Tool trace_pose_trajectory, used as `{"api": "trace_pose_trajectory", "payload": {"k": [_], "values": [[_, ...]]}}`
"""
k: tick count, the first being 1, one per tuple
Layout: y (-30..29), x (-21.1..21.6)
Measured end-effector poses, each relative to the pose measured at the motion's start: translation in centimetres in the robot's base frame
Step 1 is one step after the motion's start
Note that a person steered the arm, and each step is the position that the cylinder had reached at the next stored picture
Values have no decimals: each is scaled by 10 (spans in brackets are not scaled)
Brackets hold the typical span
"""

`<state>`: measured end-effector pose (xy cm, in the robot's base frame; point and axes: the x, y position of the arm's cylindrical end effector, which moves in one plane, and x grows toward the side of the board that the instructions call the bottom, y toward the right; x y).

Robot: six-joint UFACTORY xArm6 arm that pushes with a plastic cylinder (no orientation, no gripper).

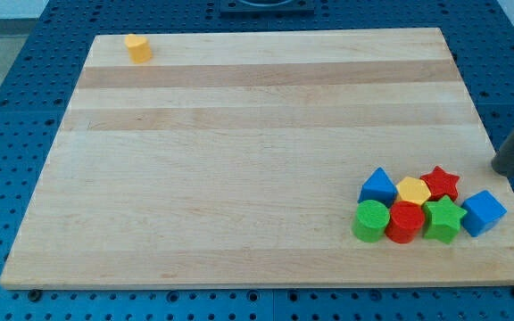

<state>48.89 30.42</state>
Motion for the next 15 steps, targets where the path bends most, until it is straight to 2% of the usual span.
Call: {"api": "trace_pose_trajectory", "payload": {"k": [2,3,4,6,9,15], "values": [[16,45],[15,82],[-6,95],[-40,71],[-101,62],[-140,-38]]}}
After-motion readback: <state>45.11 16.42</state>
